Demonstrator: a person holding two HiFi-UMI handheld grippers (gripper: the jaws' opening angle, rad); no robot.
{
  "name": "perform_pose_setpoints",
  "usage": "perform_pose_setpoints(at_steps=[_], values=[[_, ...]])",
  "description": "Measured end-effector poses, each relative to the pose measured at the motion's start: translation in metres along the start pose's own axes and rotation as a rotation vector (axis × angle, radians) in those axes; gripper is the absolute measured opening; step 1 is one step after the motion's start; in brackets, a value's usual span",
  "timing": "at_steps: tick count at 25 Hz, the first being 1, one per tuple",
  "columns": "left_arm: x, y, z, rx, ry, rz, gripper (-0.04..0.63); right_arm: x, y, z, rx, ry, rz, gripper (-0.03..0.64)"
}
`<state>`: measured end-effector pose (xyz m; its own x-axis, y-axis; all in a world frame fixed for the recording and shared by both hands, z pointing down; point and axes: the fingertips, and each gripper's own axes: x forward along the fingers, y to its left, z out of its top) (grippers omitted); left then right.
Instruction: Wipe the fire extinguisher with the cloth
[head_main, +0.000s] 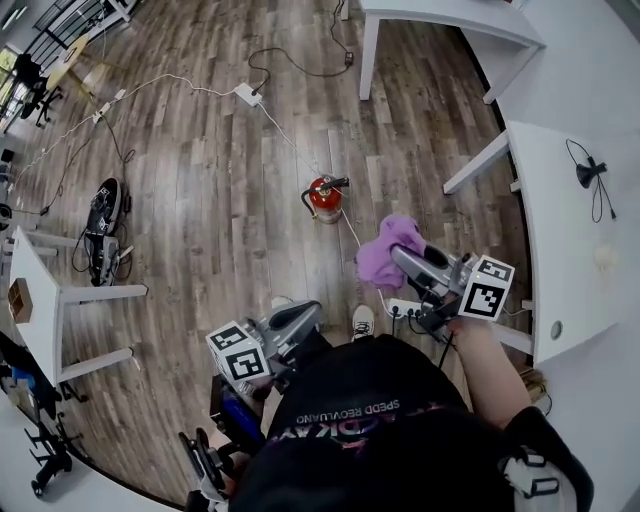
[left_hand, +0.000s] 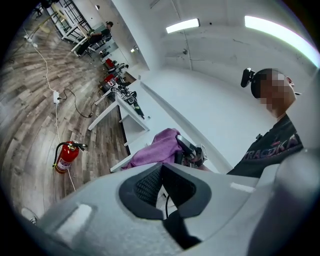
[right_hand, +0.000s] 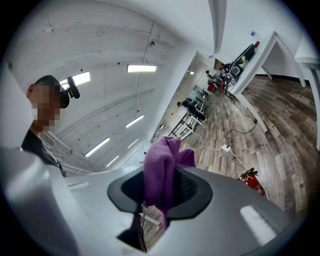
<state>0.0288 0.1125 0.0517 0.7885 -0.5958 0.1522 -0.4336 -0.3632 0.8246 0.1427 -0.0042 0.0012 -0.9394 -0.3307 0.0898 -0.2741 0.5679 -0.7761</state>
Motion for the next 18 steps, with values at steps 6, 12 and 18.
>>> perform_pose_setpoints(at_steps=[6,12,18], values=[[-0.026,0.038,0.046,0.009,0.034,-0.065,-0.003,0.038,-0.002,0.002,0.01,-0.072,-0.103,0.092],[-0.064,0.084,0.087,0.021,0.073,-0.099,-0.003,0.079,-0.016,-0.001,0.01,-0.156,-0.209,0.094],[-0.085,0.131,0.099,0.014,0.123,-0.07,-0.003,0.098,-0.037,-0.003,0.008,-0.211,-0.29,0.094]])
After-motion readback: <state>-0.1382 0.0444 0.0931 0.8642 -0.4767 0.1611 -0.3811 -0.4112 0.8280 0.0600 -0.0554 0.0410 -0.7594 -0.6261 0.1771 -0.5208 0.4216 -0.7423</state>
